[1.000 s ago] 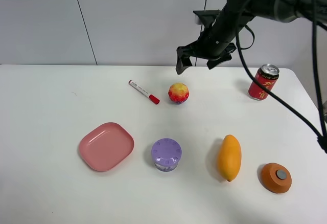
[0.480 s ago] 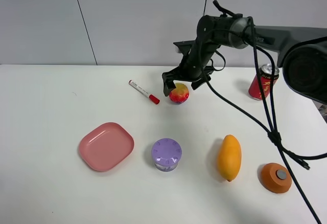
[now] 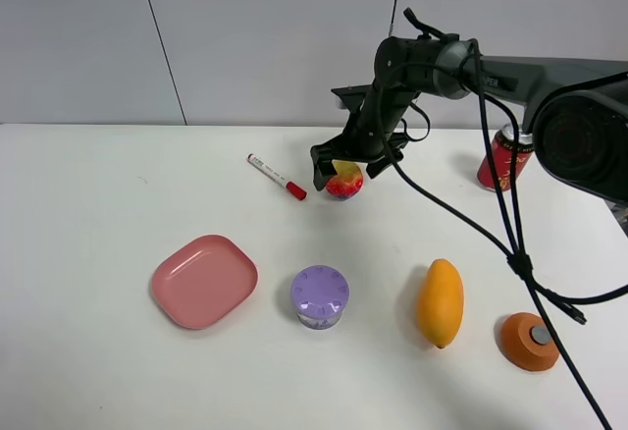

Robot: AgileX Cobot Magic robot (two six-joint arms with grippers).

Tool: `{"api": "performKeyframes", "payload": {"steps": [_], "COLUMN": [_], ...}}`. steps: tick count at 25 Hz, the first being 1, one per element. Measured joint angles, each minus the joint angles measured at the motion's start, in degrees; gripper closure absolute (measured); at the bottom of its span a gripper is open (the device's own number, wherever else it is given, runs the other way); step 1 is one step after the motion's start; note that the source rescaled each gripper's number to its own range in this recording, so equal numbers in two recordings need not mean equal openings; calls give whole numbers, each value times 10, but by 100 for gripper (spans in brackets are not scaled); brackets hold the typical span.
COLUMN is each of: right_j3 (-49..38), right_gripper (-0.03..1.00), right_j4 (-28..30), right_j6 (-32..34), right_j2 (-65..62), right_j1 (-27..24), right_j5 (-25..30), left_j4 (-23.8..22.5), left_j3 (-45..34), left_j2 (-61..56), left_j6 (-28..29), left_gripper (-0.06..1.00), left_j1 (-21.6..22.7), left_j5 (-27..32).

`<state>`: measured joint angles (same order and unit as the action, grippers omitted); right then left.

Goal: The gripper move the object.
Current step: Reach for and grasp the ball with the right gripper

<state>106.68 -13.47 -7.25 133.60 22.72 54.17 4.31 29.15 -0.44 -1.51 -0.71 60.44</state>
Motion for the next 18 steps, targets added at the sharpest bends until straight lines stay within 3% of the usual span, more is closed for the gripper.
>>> {"api": "performKeyframes", "payload": {"steps": [16, 18], "right_j3": [0, 0], "right_gripper": [-3, 3], "right_j4": [7, 9], "right_j6": [0, 1], "right_j2": [0, 1], "right_j1": [0, 0], "right_j5": [-10, -14], "left_j4": [0, 0], "left_j3": [0, 0], "left_j2": [0, 0], "left_j6": [0, 0], "left_gripper": [-6, -6], "left_j1": [0, 0], "left_j5": [0, 0]}}
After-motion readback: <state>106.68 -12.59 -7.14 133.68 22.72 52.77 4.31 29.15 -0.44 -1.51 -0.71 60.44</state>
